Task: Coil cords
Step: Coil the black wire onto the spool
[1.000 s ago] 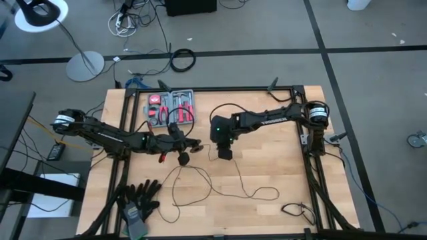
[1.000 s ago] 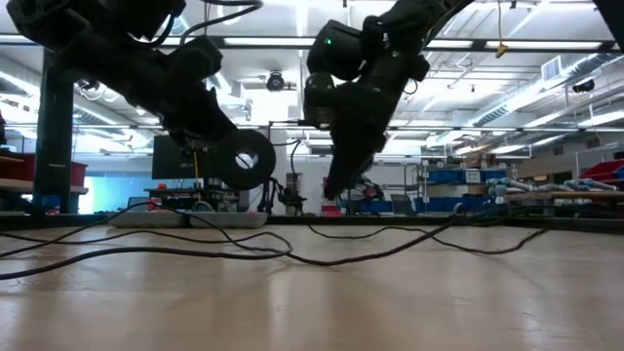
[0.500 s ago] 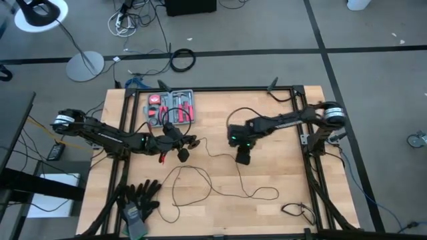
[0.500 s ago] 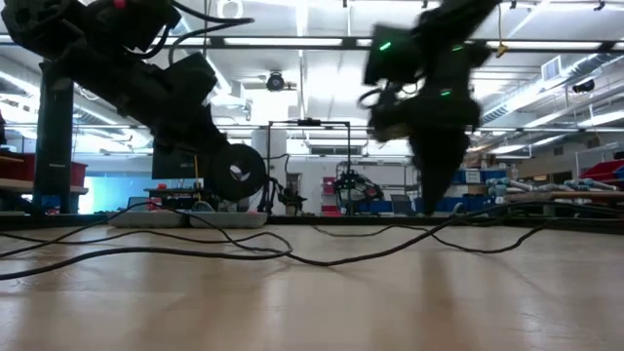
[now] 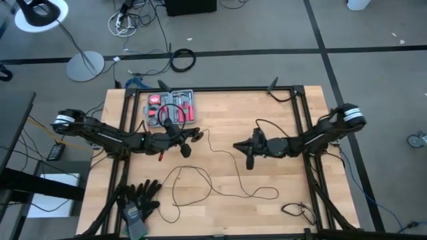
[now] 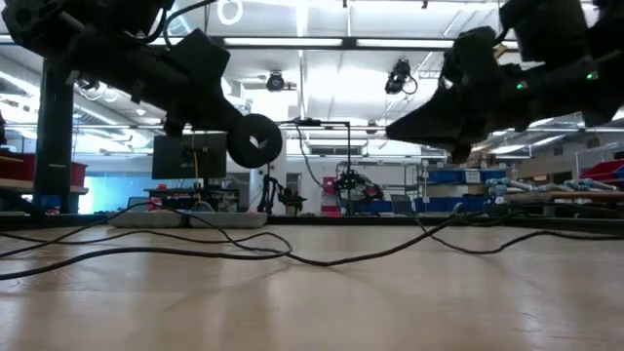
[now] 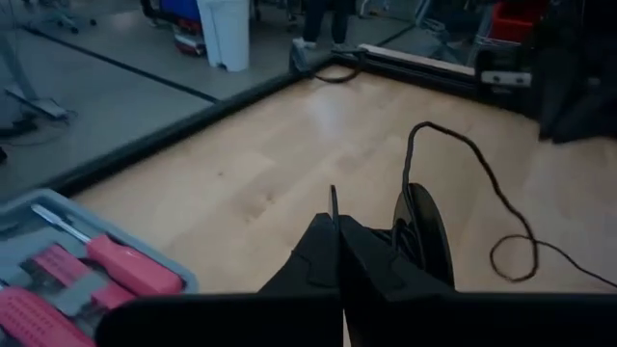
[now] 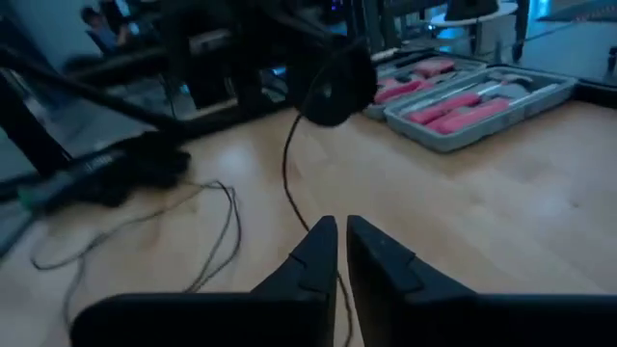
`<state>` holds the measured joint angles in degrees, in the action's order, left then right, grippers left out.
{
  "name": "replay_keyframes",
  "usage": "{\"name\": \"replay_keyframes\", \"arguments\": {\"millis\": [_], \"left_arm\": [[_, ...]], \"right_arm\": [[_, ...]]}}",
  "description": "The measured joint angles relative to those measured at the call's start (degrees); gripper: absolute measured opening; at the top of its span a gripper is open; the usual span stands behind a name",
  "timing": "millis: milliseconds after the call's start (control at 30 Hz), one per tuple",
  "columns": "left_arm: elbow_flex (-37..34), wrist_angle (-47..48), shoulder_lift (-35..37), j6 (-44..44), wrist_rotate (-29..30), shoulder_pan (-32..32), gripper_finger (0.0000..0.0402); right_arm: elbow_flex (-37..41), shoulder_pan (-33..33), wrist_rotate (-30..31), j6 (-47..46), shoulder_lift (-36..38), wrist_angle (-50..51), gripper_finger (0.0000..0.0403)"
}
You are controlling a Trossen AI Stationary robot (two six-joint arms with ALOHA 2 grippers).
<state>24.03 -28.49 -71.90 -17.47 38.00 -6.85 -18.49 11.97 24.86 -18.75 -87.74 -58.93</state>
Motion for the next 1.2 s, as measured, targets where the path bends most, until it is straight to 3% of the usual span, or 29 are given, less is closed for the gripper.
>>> {"name": "replay_keyframes", "arguments": {"millis": [267,433,1200], "left_arm": [[0.01,-0.93,0.0,-0.75,0.58,-0.02,0.0],[0.02,-1.33,0.0,-0.8,0.91,-0.02,0.0],[0.04,0.01,0.0,-1.17,0.22,-0.02,0.0]], "right_arm": [[-13.34,-0.1,0.0,14.87,-16.11,0.5,0.0028],[-18.52,-0.58,0.02,18.28,-21.25,0.48,0.0024],[-20.56,-1.18,0.9,16.91,-21.71,7.79,0.0021]]}}
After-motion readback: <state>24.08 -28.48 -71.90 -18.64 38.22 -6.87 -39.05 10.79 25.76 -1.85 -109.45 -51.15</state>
